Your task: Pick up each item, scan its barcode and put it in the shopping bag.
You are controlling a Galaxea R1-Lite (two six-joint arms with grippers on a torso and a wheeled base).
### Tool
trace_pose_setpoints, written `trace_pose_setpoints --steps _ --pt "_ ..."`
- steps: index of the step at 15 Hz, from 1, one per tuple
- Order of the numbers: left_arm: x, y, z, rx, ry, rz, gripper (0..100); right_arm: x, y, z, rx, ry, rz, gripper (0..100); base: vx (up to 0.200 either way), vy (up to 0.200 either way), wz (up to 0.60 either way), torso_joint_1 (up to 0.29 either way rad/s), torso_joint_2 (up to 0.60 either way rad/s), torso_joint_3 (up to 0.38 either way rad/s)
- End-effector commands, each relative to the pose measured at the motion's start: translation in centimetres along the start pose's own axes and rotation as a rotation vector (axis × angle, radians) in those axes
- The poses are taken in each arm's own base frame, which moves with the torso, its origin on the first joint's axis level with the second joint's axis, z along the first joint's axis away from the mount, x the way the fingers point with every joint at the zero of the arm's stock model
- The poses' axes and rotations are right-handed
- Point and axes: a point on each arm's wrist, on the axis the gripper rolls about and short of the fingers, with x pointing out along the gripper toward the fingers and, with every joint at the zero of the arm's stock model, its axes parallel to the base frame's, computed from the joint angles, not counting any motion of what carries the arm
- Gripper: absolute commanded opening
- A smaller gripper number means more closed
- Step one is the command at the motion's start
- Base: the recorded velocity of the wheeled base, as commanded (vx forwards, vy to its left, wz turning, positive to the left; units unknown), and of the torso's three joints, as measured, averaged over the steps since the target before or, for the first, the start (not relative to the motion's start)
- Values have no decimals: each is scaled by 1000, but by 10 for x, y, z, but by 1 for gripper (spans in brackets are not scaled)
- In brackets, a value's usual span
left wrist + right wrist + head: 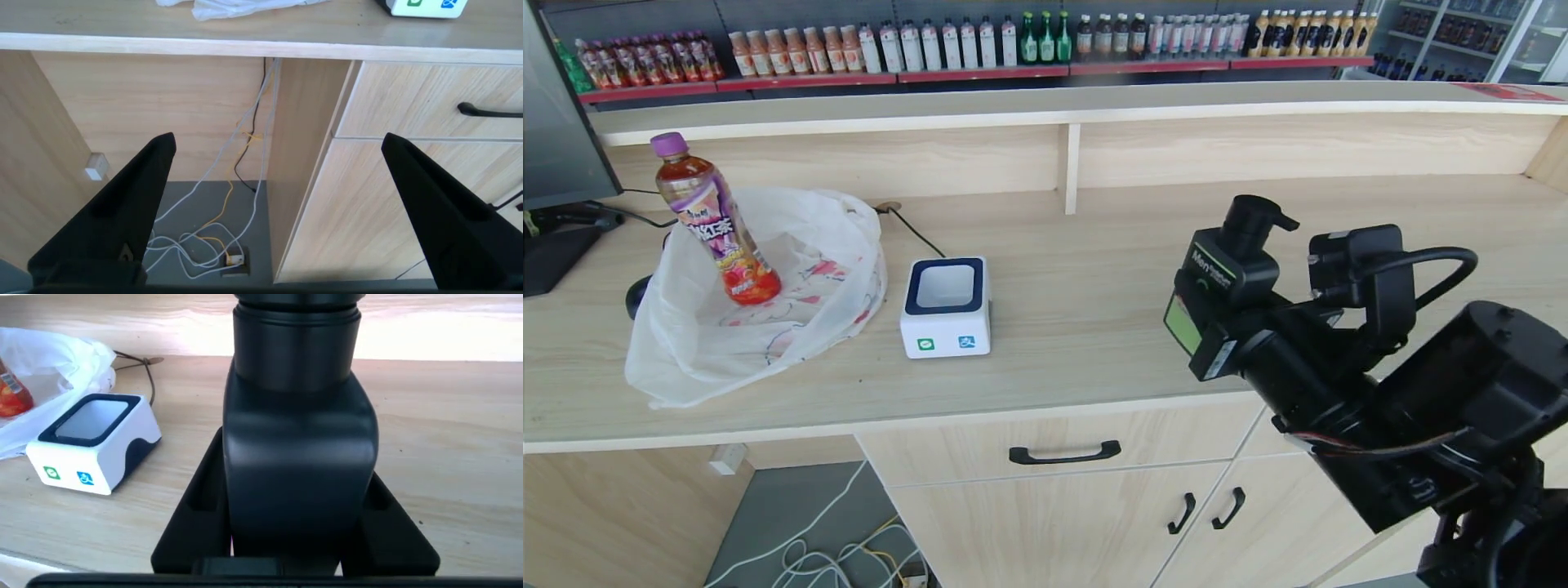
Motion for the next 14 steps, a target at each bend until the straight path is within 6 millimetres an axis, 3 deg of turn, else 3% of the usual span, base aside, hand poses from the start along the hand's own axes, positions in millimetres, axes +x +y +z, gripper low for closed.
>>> trace_pose_setpoints --steps 1,4,8,11,14 --pt "0 0 0 0 0 -1 100 -27 -5 12 9 -3 30 0 0 0 0 0 0 0" --pt "0 0 0 0 0 -1 100 -57 0 11 10 36 102 0 0 0 0 0 0 0" --pt "0 0 0 0 0 -1 100 -71 17 14 -10 50 194 0 0 0 0 0 0 0" --pt "0 0 0 0 0 -1 100 -79 22 19 -156 17 187 0 0 0 0 0 0 0" --pt "0 0 0 0 0 1 100 -101 32 23 -254 -13 229 0 0 0 0 0 0 0"
